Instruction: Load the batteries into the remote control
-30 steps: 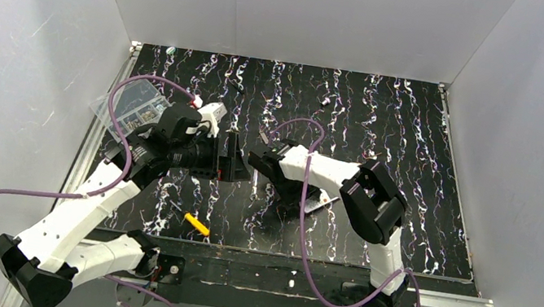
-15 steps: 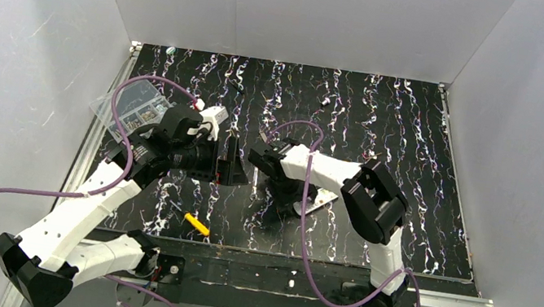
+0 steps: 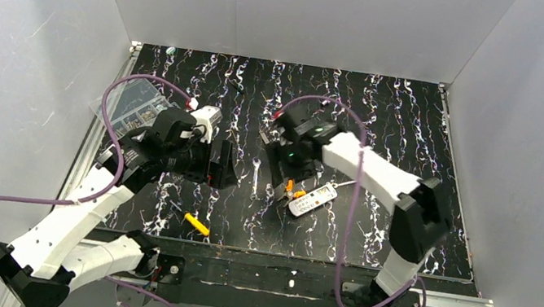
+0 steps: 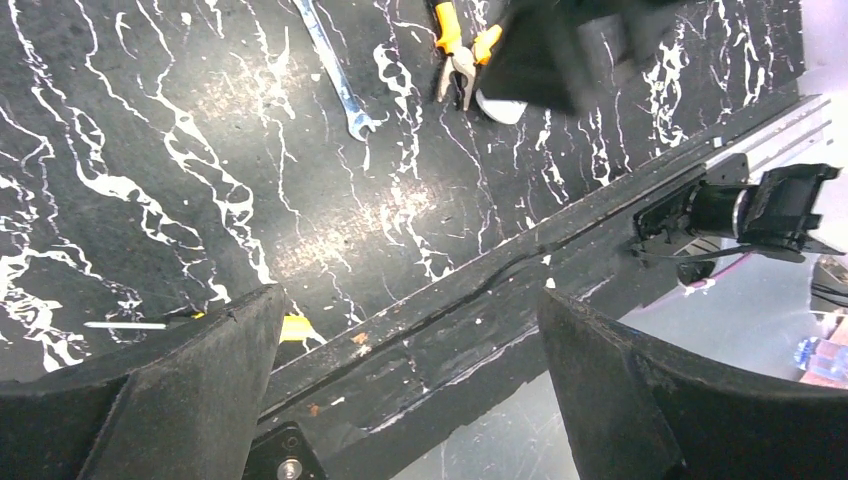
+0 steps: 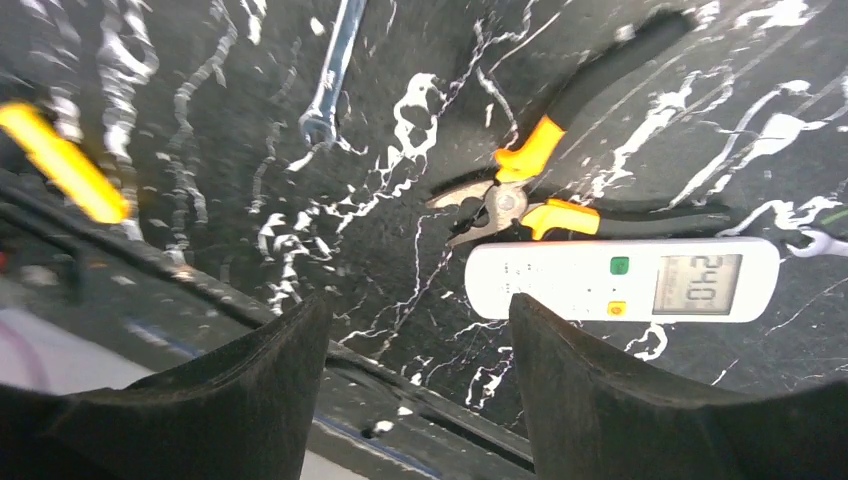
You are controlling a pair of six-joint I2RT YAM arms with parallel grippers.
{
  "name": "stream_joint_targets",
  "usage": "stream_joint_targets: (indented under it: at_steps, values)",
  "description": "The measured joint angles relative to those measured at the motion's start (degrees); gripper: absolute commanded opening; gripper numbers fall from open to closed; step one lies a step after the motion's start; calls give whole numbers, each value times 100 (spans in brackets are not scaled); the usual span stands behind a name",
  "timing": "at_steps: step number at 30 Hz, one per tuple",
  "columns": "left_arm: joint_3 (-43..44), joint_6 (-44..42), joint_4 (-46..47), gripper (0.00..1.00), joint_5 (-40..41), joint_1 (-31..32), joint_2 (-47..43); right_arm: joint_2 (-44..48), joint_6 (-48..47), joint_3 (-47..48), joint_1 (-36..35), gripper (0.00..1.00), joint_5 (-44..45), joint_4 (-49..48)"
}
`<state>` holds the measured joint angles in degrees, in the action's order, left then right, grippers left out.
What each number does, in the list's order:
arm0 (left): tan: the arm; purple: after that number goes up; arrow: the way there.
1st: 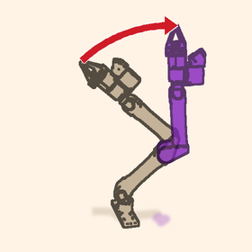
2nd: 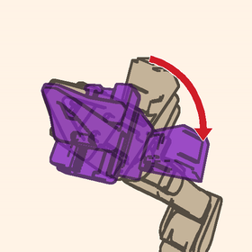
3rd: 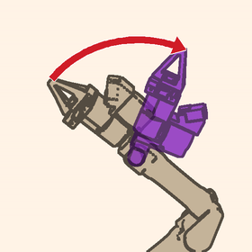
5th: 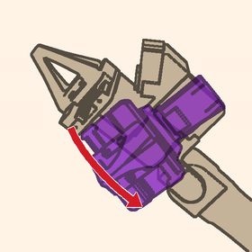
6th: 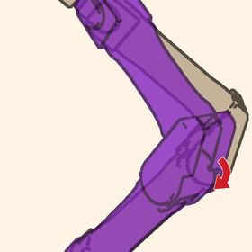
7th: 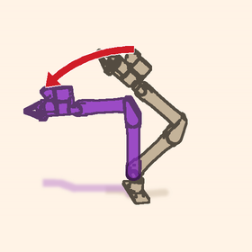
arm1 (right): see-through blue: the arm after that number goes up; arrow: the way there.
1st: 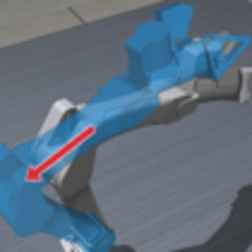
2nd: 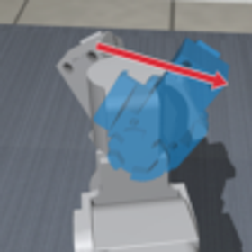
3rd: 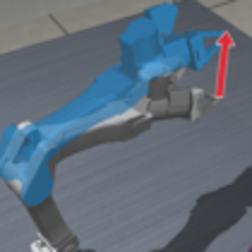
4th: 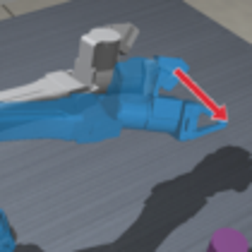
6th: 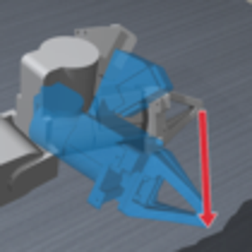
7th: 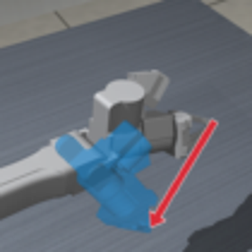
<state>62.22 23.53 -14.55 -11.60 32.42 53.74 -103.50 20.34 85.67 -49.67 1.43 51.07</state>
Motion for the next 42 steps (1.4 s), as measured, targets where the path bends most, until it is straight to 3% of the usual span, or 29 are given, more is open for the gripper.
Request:
stream_joint_targets:
  at_steps: [4,7,23,33,42]
  values:
    - [70,-105,-70,98,170,0,50,955,44,-568,946,75,-857,-802]
    - [81,-105,-85,98,269,0,122,1558,52,-1062,1451,76,-811,-1438]
    - [44,210,-247,98,1478,0,404,3329,1285,-4041,2743,75,-1344,-4538]
    - [-7,291,-234,98,1674,0,516,5480,1856,-5689,2942,71,-48,-5746]
    - [-101,334,-24,98,1694,0,592,5921,1954,-5934,2942,72,844,-5836]
